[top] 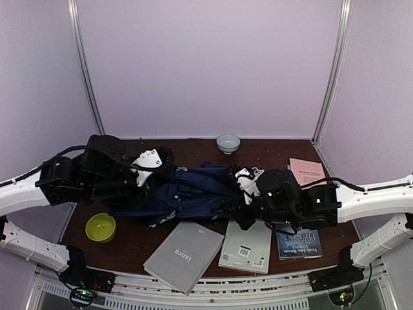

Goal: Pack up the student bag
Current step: Unzip the upper front pocket of the student bag.

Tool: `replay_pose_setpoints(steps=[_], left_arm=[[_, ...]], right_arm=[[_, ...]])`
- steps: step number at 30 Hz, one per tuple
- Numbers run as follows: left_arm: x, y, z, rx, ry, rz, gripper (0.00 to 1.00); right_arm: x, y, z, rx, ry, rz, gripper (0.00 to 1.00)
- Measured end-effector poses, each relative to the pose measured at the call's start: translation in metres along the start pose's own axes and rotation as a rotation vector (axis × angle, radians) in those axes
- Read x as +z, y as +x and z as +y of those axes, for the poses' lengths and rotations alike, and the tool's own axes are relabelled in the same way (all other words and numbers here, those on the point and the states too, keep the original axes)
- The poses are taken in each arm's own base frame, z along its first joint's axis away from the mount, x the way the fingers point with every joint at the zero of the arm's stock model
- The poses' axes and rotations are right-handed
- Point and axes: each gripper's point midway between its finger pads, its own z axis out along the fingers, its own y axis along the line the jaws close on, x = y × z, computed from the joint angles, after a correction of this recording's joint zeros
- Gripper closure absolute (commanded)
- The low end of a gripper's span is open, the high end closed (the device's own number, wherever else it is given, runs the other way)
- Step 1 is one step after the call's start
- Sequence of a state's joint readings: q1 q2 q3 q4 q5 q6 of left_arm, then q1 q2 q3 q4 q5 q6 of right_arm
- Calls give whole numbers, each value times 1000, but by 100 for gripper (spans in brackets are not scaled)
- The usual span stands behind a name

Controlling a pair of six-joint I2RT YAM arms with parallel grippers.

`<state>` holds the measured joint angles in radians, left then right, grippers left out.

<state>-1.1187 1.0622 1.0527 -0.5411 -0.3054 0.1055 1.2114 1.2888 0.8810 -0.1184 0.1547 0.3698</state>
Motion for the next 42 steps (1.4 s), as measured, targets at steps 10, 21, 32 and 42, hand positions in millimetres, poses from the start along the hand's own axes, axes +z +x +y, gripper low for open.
replay_pose_setpoints(steps=[10, 21, 32, 42], left_arm=[[0, 0, 0, -1, 2, -2, 100], [-6, -9, 5, -34, -18, -53, 100], [-20, -10, 1, -72, 16, -134, 100], [-26, -31, 8, -187, 6, -287, 100]], right_arm=[[-1, -3, 0, 7, -2, -16, 100], [-22, -26, -26, 175, -71, -166, 100], [-22, -40, -49, 255, -162, -266, 100], [-45, -165, -38, 46, -124, -414, 100]])
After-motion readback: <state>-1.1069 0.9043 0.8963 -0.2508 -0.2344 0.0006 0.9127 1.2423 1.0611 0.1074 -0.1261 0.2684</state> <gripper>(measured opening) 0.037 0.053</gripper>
